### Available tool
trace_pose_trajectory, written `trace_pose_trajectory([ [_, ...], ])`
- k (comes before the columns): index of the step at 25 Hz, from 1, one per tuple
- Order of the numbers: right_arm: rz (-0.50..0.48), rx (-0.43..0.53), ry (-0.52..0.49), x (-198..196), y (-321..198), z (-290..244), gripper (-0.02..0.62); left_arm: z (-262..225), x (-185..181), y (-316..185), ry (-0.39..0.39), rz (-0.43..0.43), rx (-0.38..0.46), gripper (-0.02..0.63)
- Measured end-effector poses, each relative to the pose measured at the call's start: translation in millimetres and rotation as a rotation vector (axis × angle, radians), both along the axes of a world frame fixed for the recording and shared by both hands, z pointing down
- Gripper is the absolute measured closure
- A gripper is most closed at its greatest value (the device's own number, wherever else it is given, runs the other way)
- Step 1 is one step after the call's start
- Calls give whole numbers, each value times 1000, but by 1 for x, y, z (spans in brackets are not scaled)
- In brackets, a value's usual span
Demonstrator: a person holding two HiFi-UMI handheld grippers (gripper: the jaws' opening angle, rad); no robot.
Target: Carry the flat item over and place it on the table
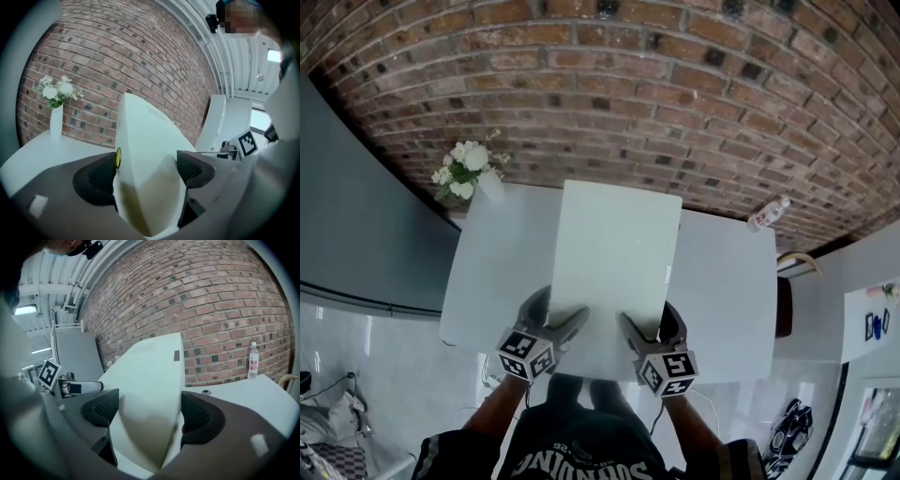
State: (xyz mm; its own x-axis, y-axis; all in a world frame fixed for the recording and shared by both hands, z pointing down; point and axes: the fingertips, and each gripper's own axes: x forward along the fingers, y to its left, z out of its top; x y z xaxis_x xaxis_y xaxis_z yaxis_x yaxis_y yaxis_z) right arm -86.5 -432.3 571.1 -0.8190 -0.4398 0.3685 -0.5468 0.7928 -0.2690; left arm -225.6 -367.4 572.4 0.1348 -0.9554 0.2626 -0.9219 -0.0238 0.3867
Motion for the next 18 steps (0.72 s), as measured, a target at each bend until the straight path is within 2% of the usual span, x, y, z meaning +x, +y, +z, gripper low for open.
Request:
trace_pose_trajectory([
  [8,-18,-109,26,2,30,39,184,36,3,32,16,-13,-68,195],
  [18,-57,-152,64,-19,40,71,187,68,-15,48,33,-58,-114,196],
])
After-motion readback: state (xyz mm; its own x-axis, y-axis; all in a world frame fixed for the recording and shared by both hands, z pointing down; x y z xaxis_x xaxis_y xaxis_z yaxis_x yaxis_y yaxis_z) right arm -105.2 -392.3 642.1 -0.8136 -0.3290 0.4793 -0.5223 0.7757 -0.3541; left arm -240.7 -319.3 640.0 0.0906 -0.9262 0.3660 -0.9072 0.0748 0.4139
